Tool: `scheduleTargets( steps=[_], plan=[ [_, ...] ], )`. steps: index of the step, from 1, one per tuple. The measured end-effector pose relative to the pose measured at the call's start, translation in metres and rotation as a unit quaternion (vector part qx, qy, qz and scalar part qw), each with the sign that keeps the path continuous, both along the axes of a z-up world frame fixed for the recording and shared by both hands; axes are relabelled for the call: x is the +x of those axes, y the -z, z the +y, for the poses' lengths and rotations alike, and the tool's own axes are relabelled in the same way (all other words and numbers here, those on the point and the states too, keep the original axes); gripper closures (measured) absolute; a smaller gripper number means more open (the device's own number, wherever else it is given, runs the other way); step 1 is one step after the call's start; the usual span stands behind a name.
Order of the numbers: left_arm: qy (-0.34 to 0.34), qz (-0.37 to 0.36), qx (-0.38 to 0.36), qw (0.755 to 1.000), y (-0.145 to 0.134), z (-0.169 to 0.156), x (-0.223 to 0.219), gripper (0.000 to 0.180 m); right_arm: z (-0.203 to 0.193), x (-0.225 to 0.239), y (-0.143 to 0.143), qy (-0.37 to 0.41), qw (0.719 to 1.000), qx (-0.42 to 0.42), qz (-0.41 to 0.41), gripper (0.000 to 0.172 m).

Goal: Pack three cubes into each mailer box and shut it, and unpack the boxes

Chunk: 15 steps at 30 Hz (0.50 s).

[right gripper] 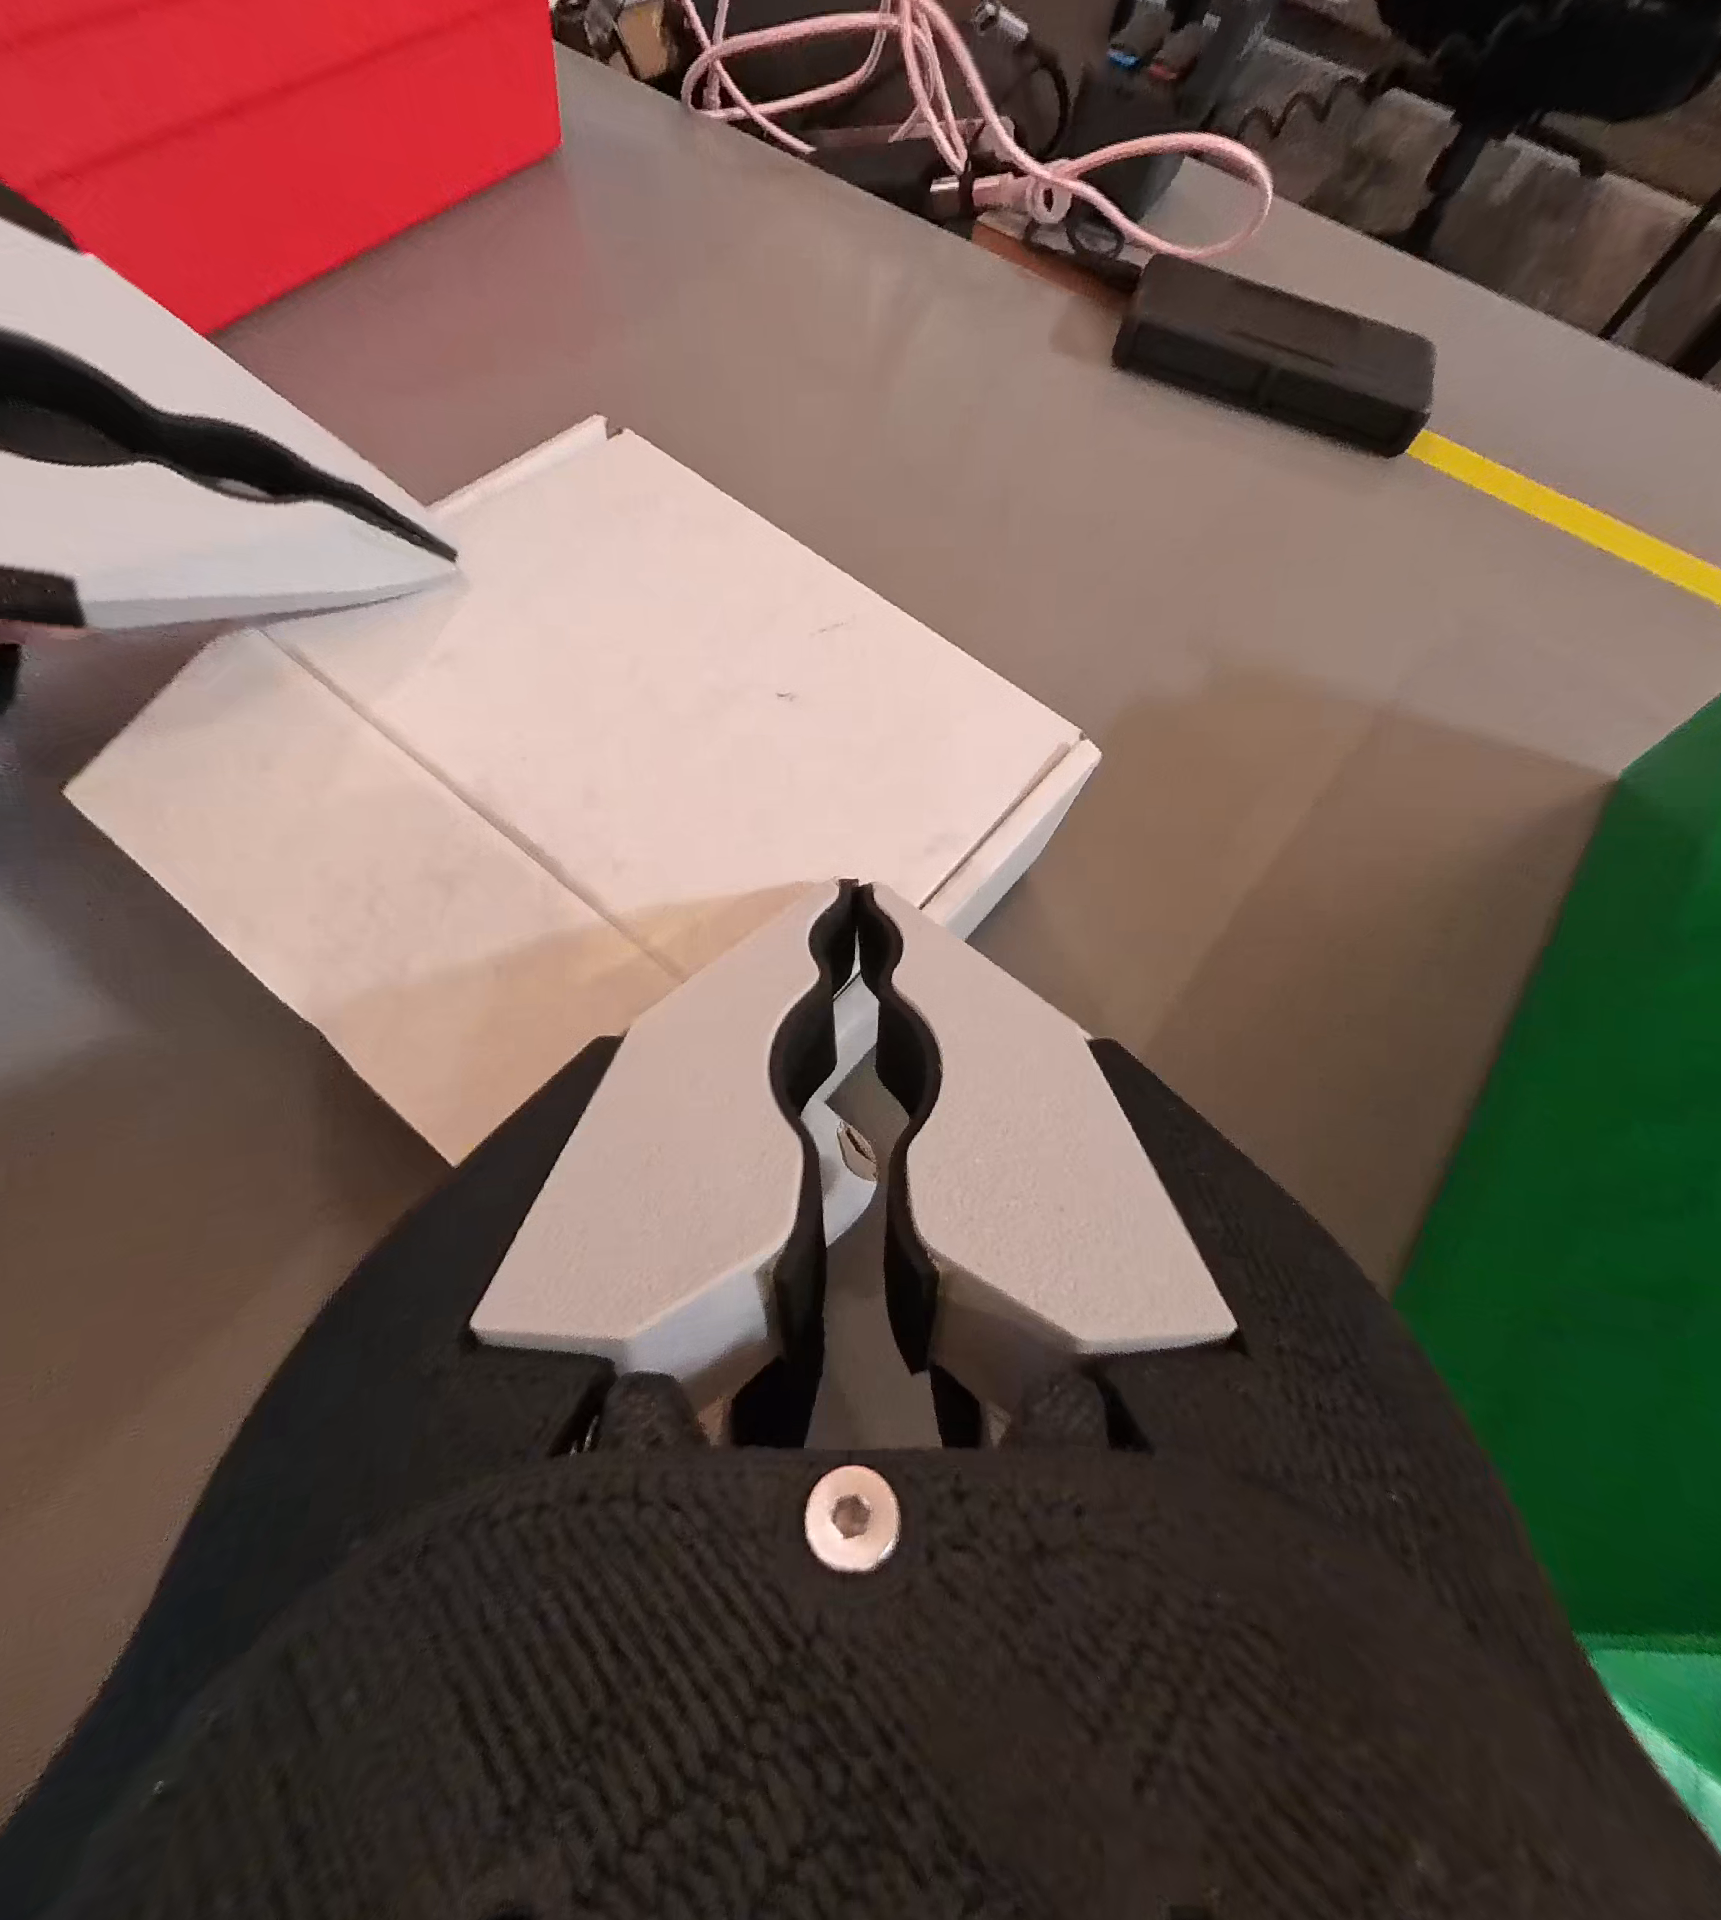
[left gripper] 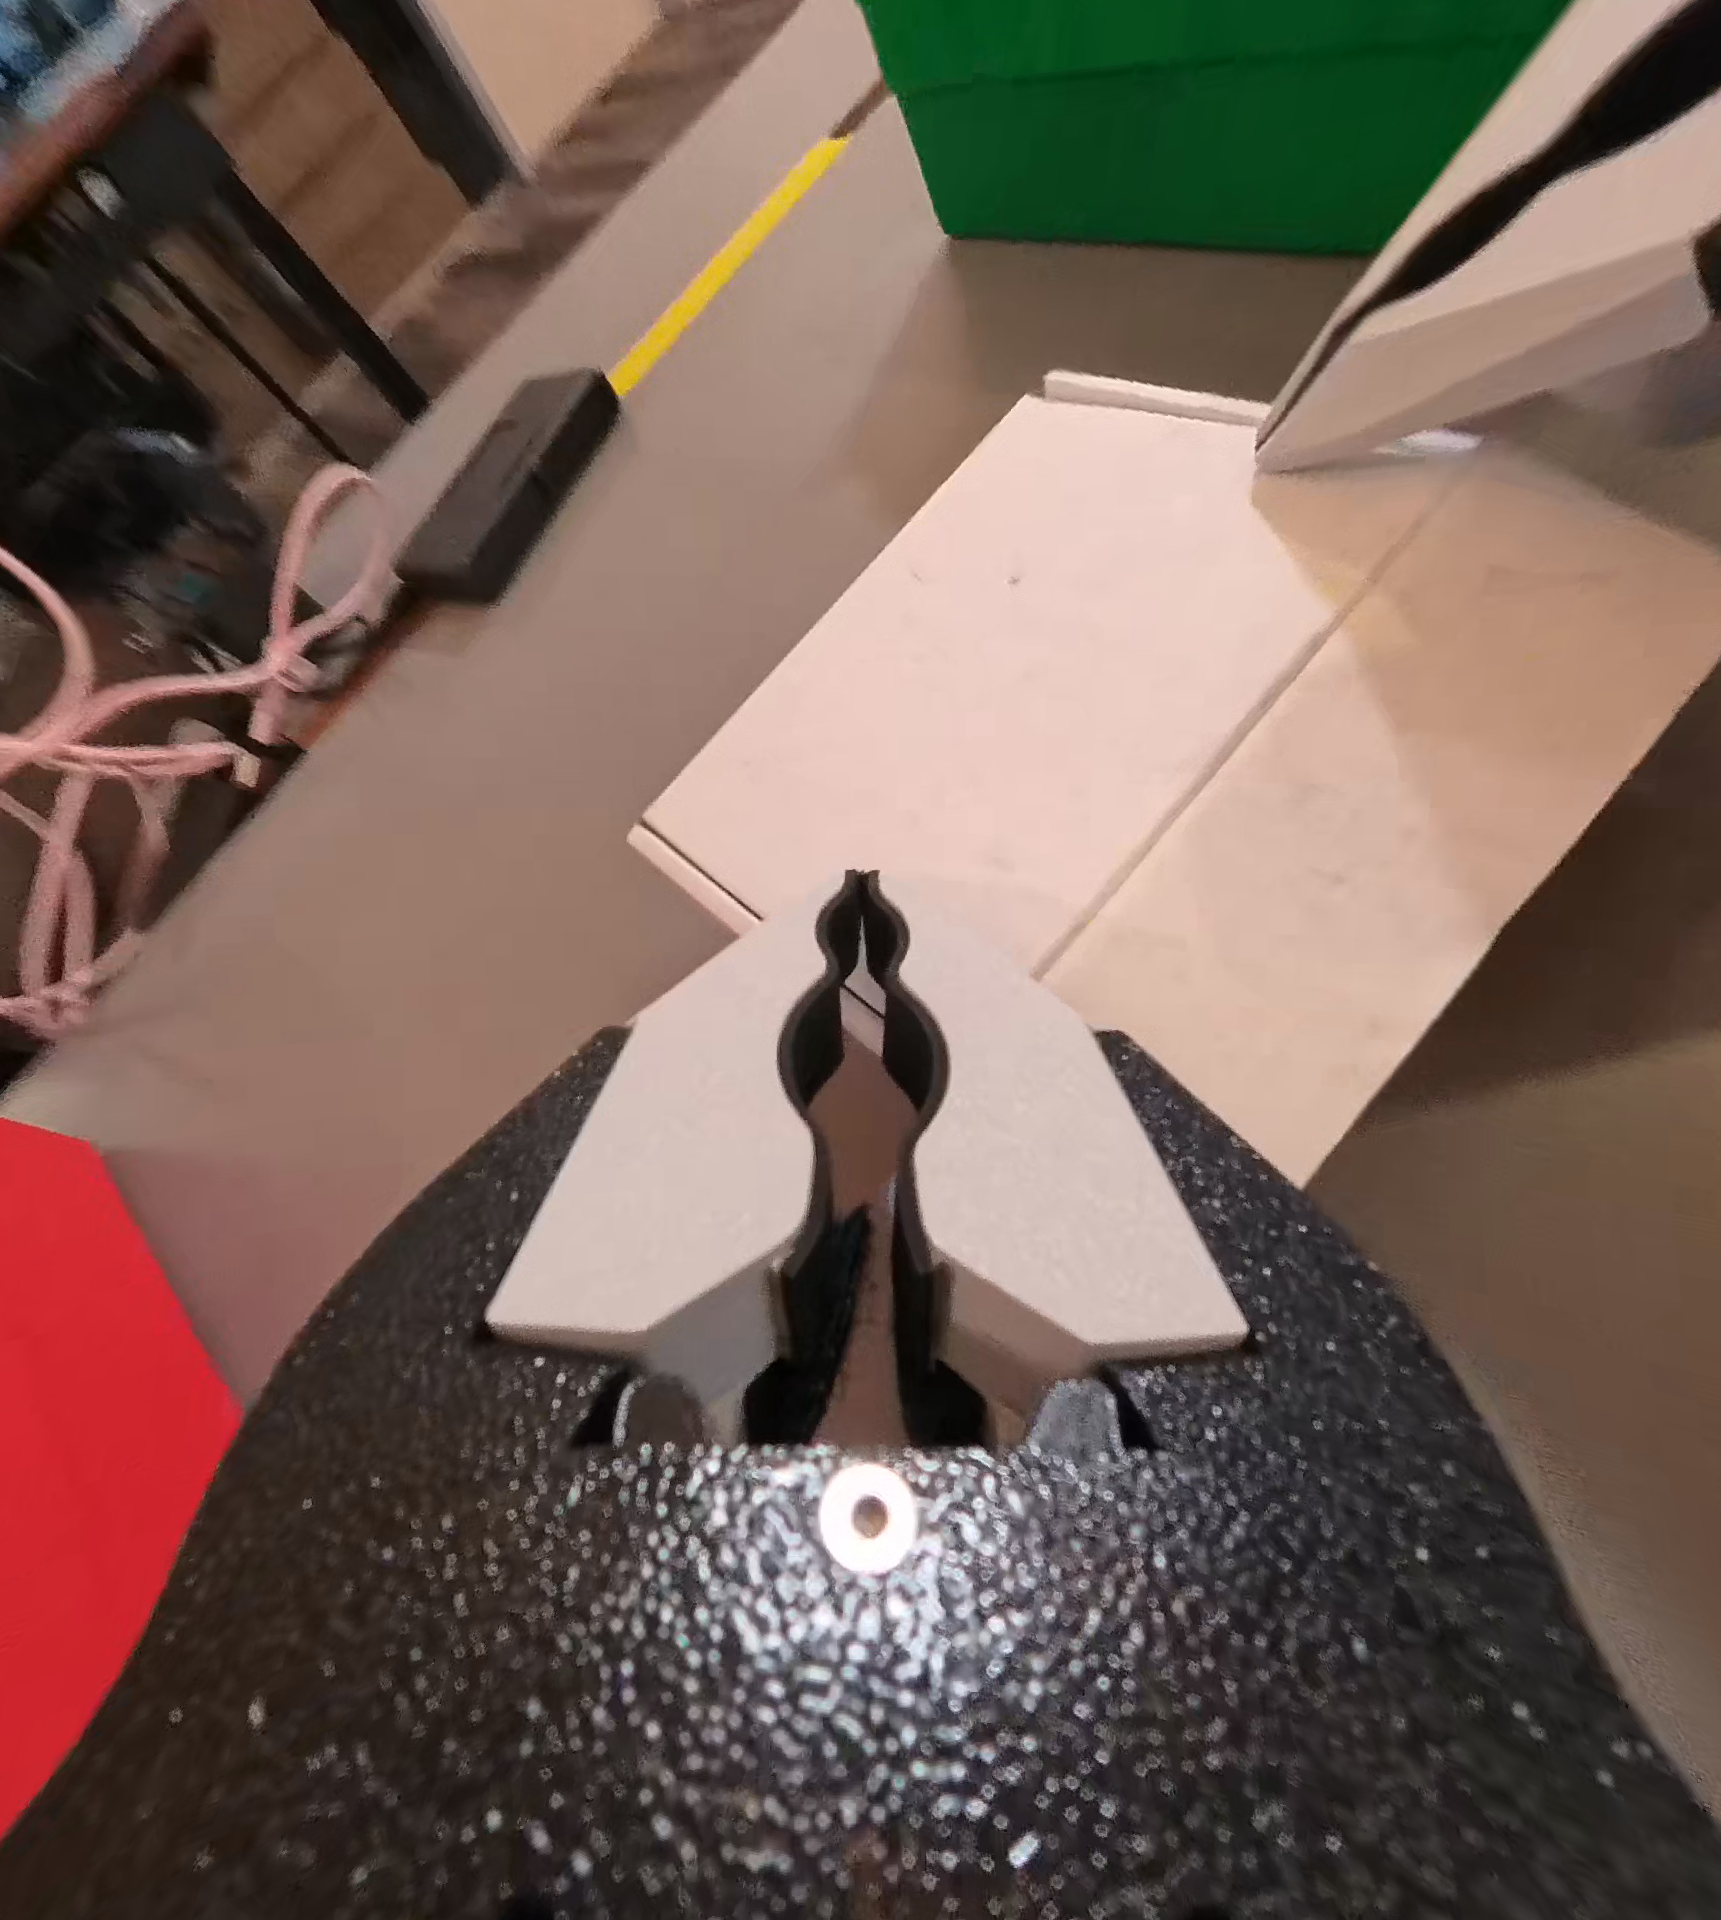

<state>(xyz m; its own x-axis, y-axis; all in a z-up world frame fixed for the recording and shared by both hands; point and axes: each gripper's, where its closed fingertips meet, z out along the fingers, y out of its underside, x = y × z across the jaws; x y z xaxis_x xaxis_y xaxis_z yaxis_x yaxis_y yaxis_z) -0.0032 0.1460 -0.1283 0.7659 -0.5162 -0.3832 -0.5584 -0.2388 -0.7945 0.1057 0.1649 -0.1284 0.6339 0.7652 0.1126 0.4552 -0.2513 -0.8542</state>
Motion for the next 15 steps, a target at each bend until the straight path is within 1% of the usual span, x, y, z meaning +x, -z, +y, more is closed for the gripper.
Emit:
scheduleTargets(
  steps=[1, 3, 4, 5, 6, 8, 10, 12, 14, 15],
  plan=[
    [0.0, 0.023, 0.025, 0.999, -0.001, 0.0, 0.0, 0.18, 0.001, 0.0, 0.0, -0.002, 1.0, 0.008, -0.004, 0.172],
    [-0.007, 0.057, 0.066, 0.996, -0.005, 0.0, -0.003, 0.18, 0.001, 0.001, -0.004, -0.008, 0.999, 0.035, -0.007, 0.172],
    [-0.015, 0.068, 0.093, 0.993, -0.012, 0.0, -0.008, 0.18, 0.0, 0.0, -0.011, -0.017, 0.998, 0.064, 0.0, 0.172],
    [-0.018, 0.068, 0.123, 0.99, -0.022, -0.002, -0.011, 0.18, -0.006, -0.003, -0.023, -0.034, 0.994, 0.102, 0.02, 0.146],
    [-0.021, 0.058, 0.15, 0.987, -0.033, -0.004, -0.016, 0.18, -0.017, -0.009, -0.034, -0.065, 0.988, 0.137, 0.04, 0.125],
    [-0.036, 0.029, 0.184, 0.982, -0.052, -0.008, -0.029, 0.18, -0.046, -0.02, -0.047, -0.143, 0.969, 0.196, 0.051, 0.108],
    [-0.043, 0.001, 0.191, 0.981, -0.061, -0.01, -0.041, 0.18, -0.073, -0.029, -0.043, -0.216, 0.942, 0.256, 0.002, 0.097],
    [-0.046, -0.015, 0.193, 0.98, -0.065, -0.011, -0.05, 0.18, -0.087, -0.038, -0.029, -0.258, 0.912, 0.308, -0.081, 0.096],
    [-0.047, -0.017, 0.194, 0.98, -0.065, -0.012, -0.057, 0.18, -0.091, -0.045, -0.016, -0.275, 0.885, 0.344, -0.149, 0.096],
    [-0.043, -0.019, 0.196, 0.98, -0.065, -0.014, -0.058, 0.18, -0.091, -0.049, -0.012, -0.275, 0.876, 0.36, -0.167, 0.095]
  ],
)
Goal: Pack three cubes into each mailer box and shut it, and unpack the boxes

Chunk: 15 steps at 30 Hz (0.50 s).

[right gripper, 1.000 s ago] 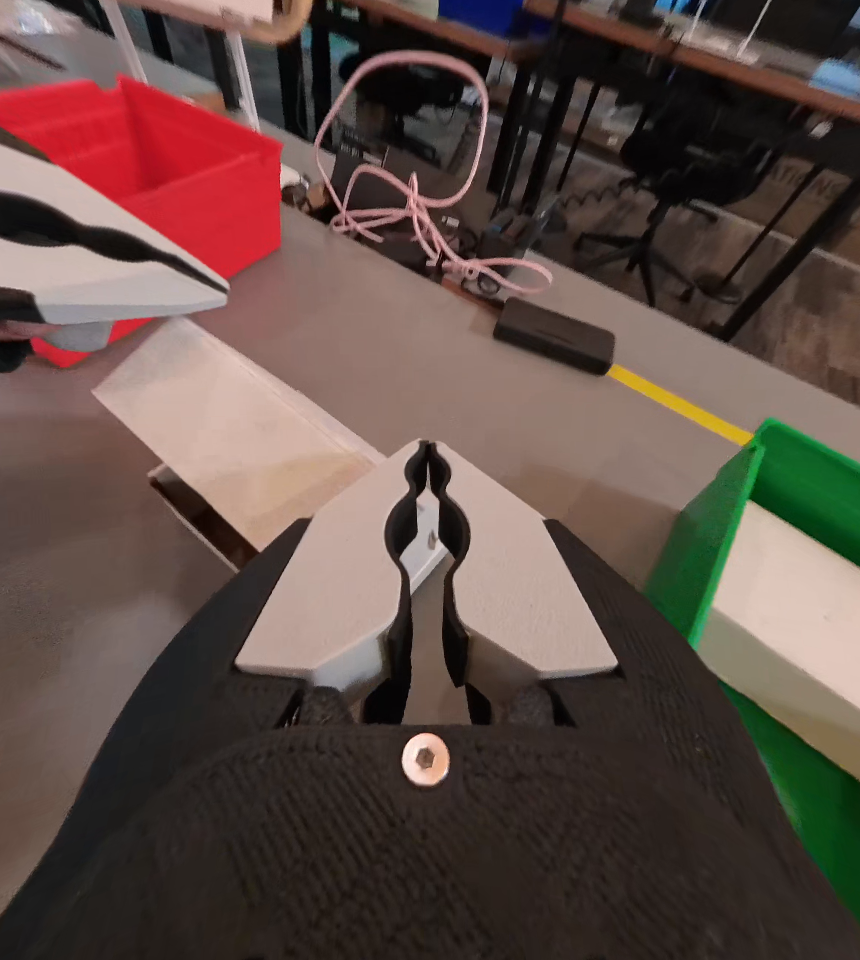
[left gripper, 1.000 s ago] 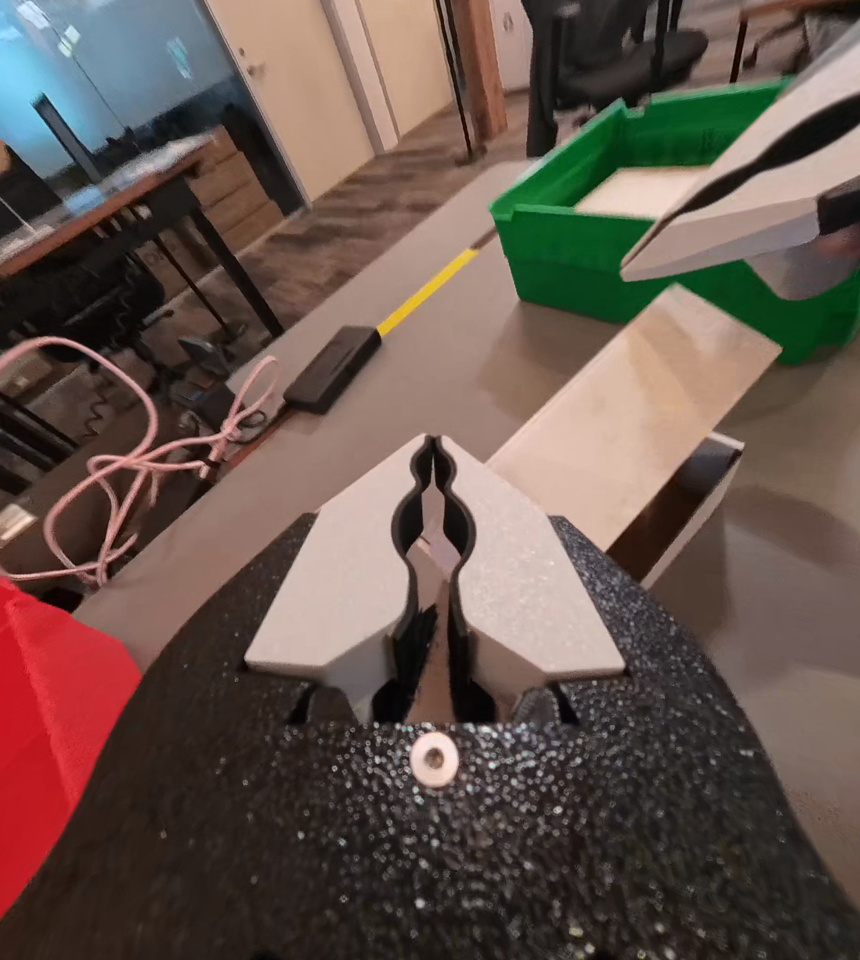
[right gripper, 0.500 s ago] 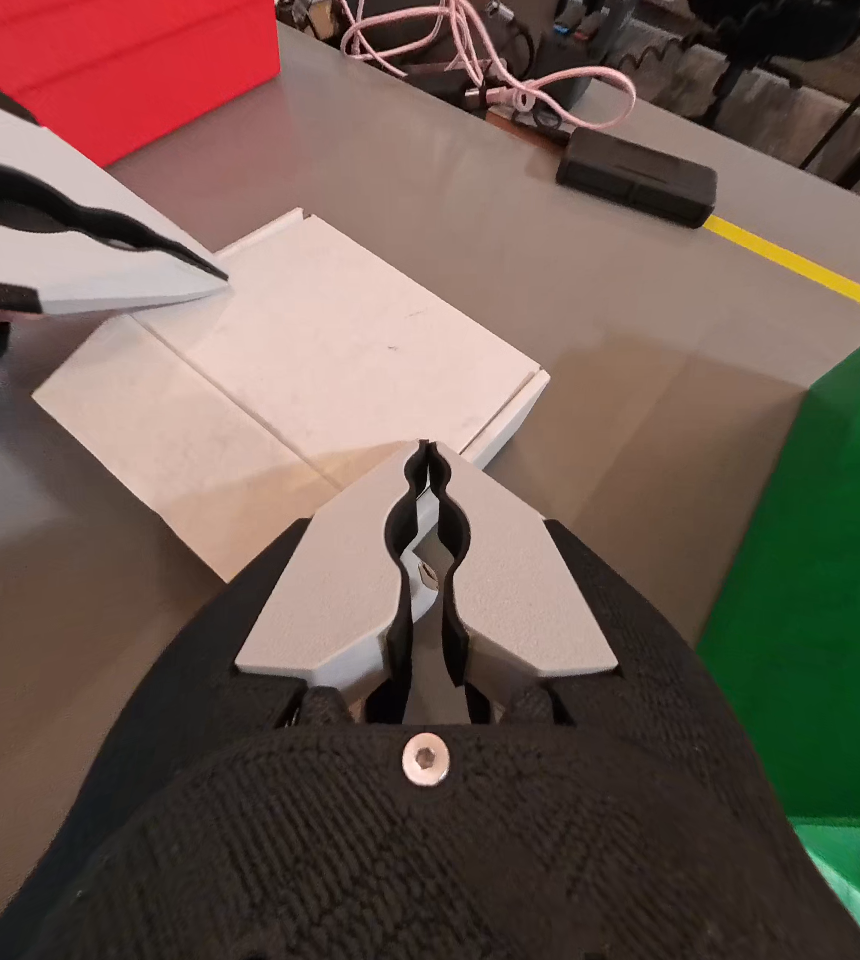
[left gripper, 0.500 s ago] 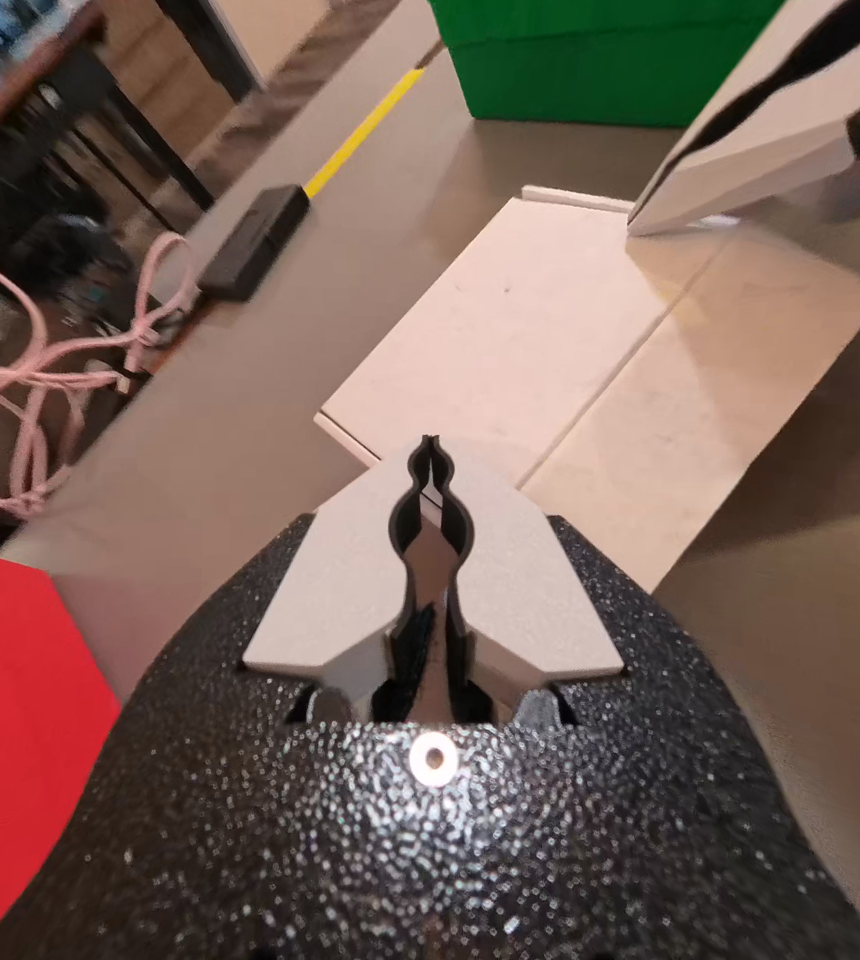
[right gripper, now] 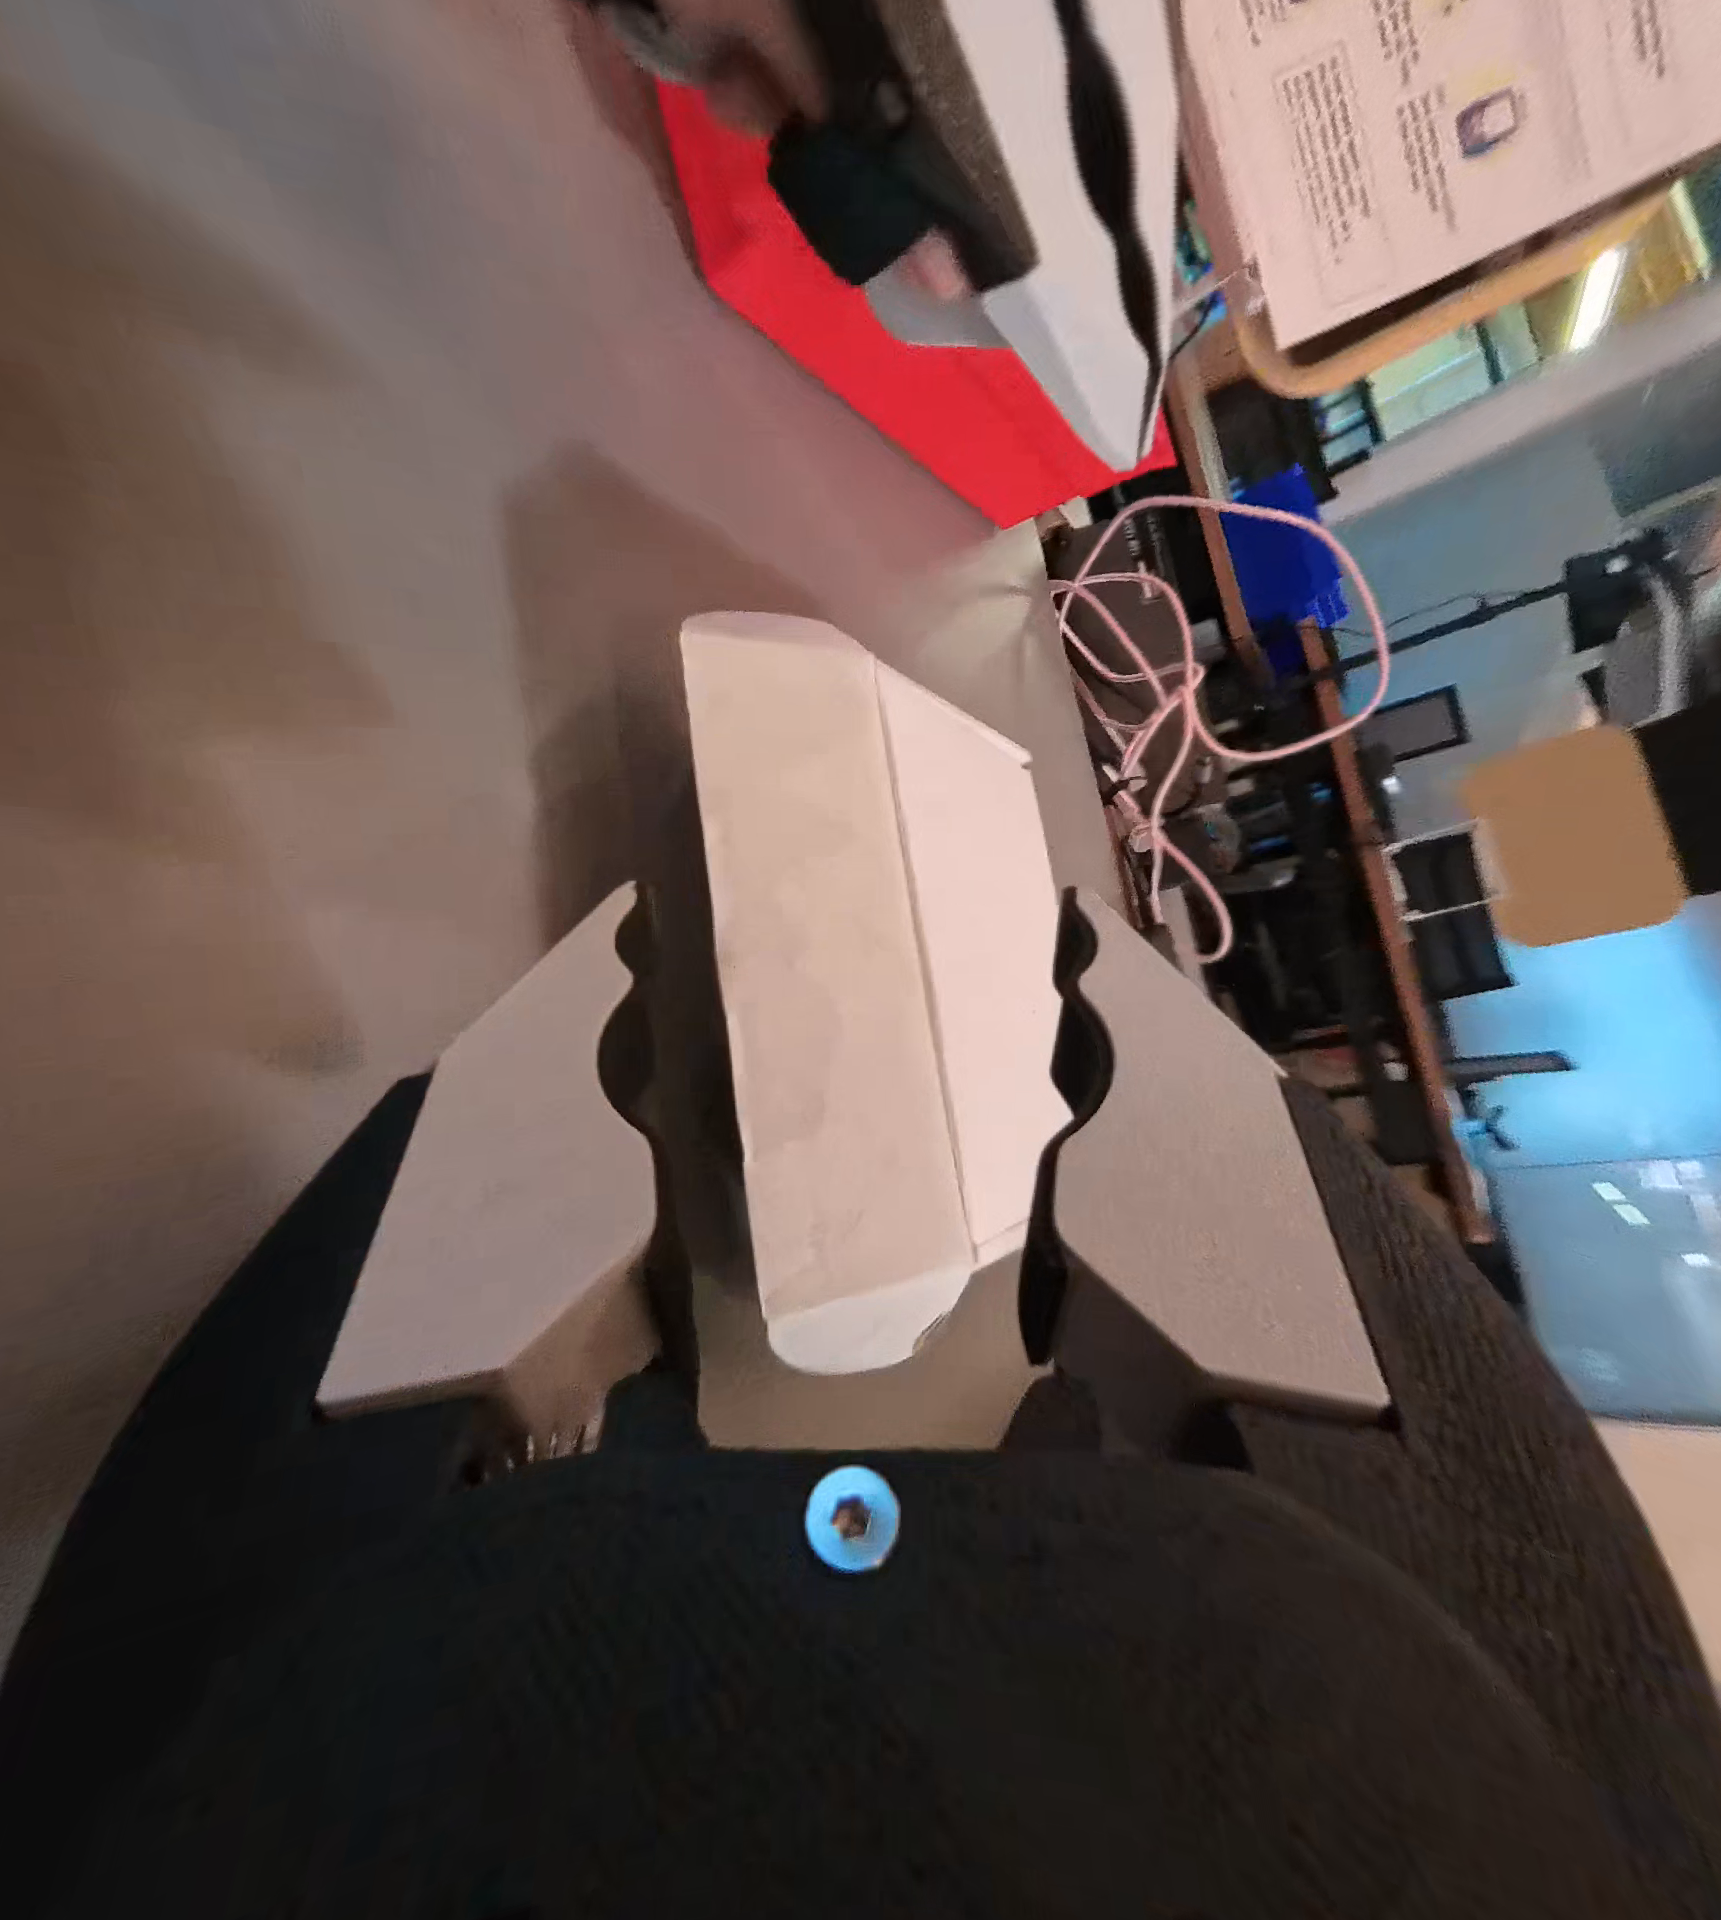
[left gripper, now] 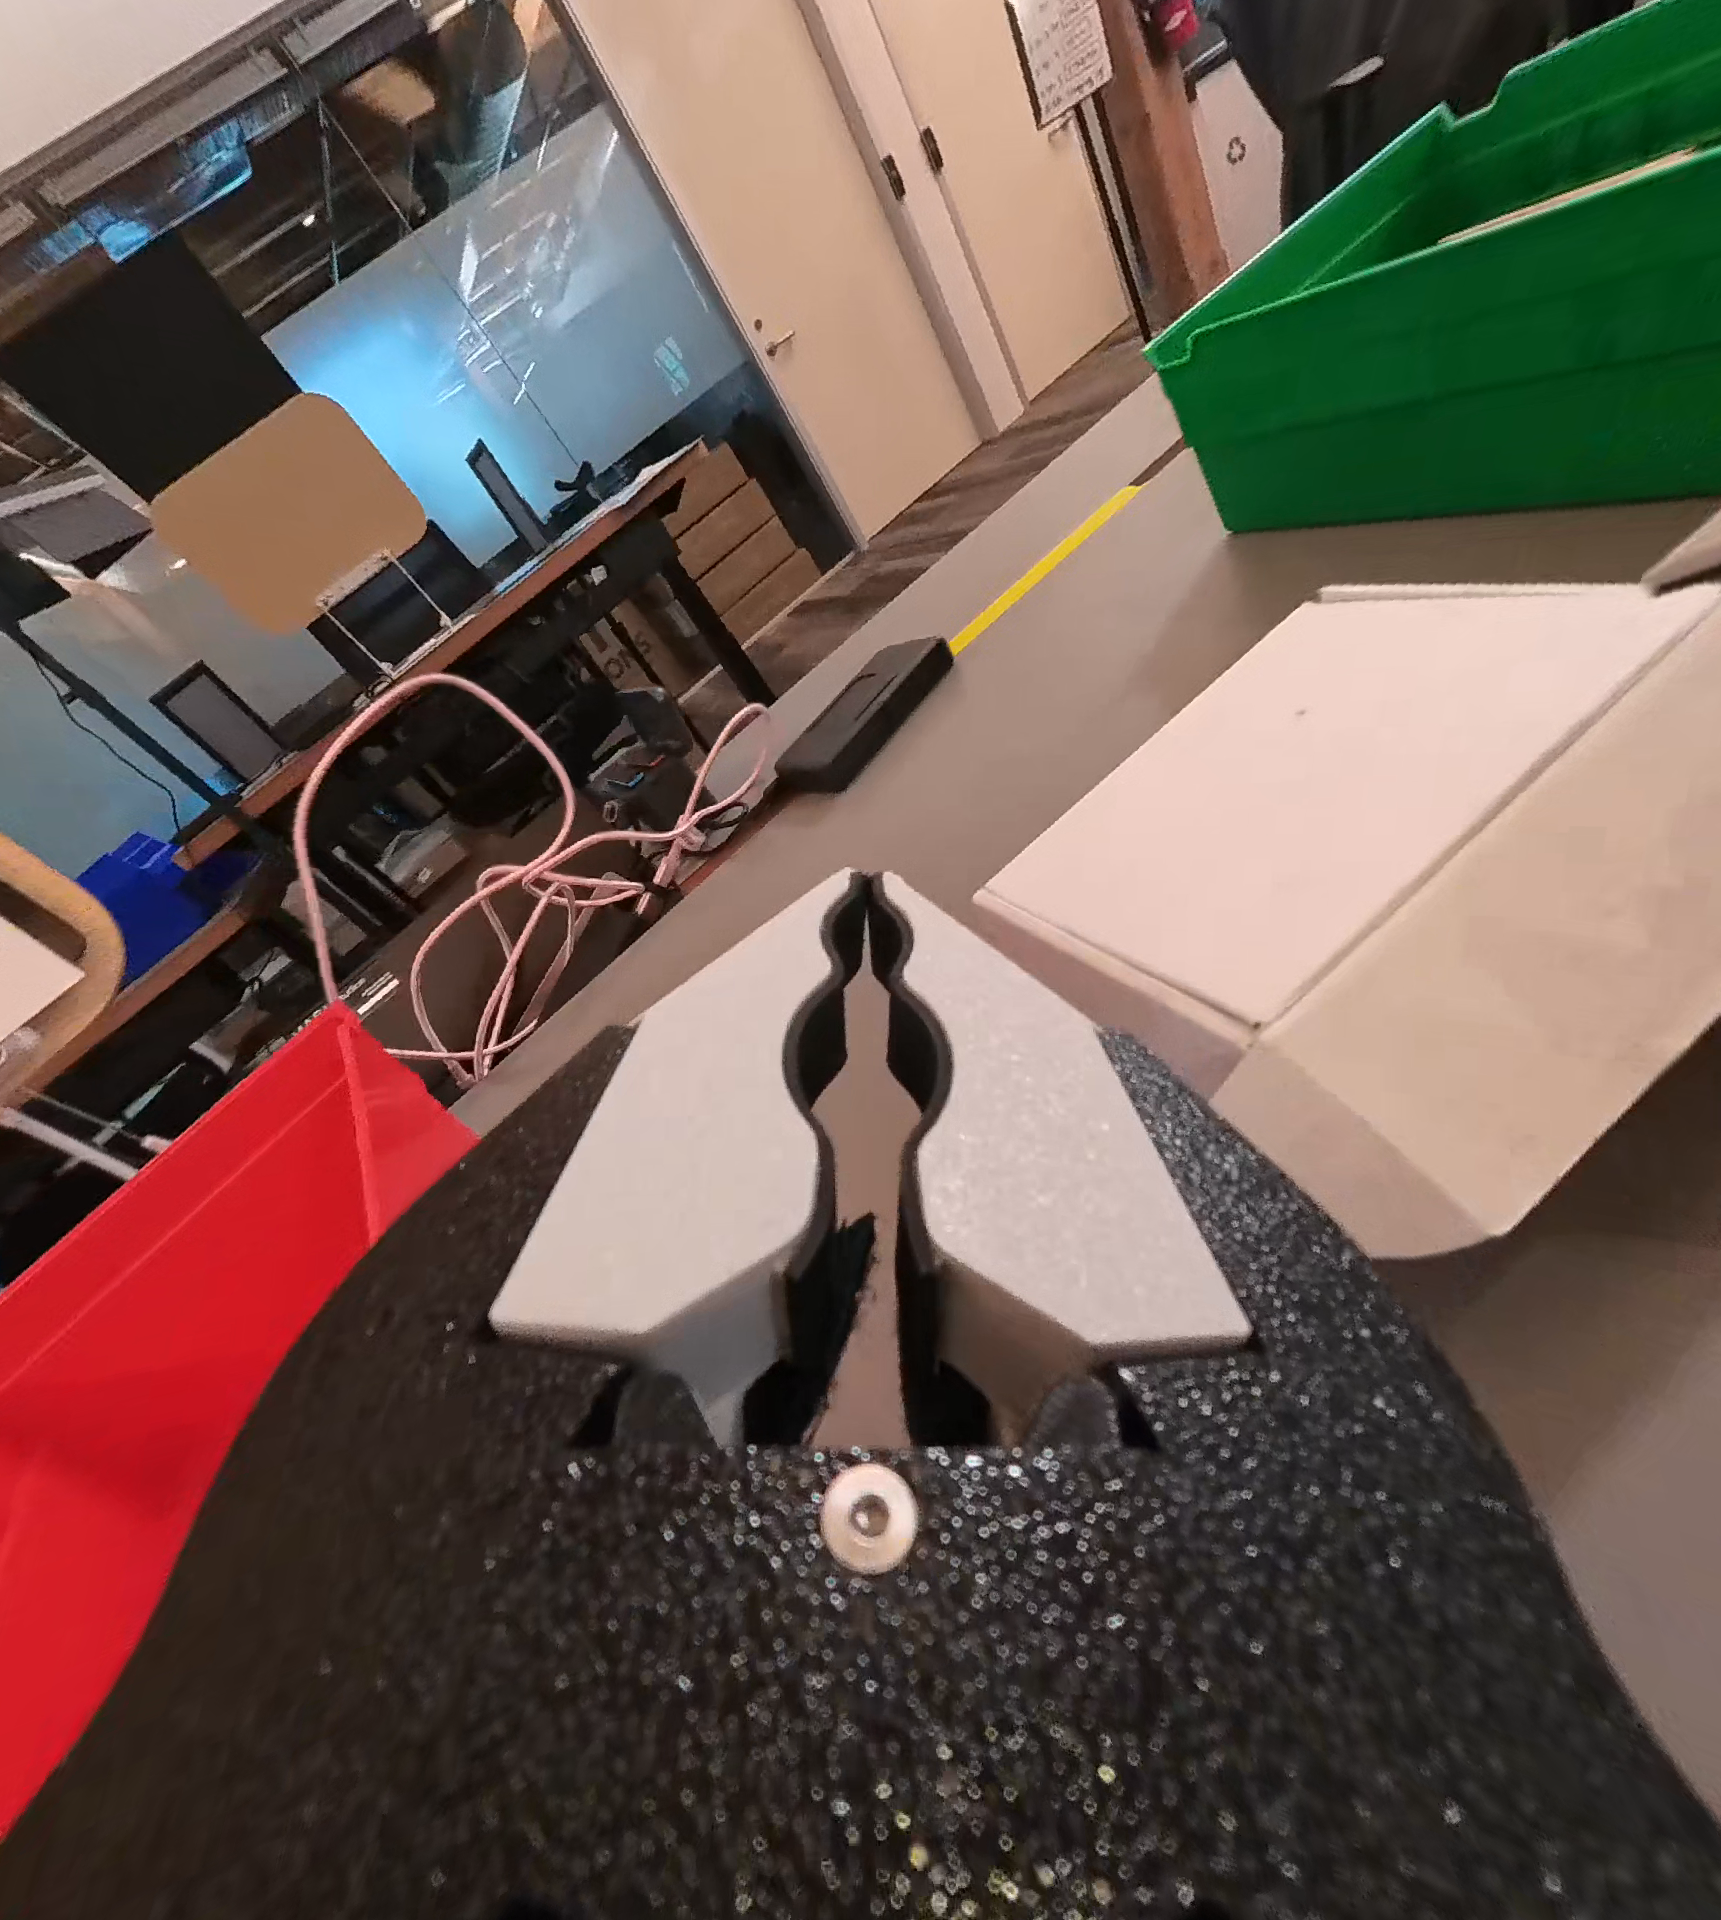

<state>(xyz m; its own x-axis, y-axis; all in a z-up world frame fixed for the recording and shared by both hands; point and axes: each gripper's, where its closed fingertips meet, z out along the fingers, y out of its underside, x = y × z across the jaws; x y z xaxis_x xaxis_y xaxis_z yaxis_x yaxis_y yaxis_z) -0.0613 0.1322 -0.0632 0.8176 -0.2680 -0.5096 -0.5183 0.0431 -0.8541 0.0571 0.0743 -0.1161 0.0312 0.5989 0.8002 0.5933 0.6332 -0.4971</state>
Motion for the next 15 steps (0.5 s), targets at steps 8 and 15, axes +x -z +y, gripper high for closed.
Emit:
scheduleTargets(
  steps=[8, 15],
  plan=[
    [0.023, 0.054, -0.024, 0.998, 0.021, -0.012, -0.008, 0.161, 0.021, -0.007, 0.029, 0.021, 0.969, 0.212, -0.125, 0.14],
    [0.056, 0.082, 0.044, 0.994, 0.018, -0.008, -0.007, 0.081, 0.038, -0.003, 0.001, 0.076, 0.954, 0.285, -0.061, 0.172]
  ],
)
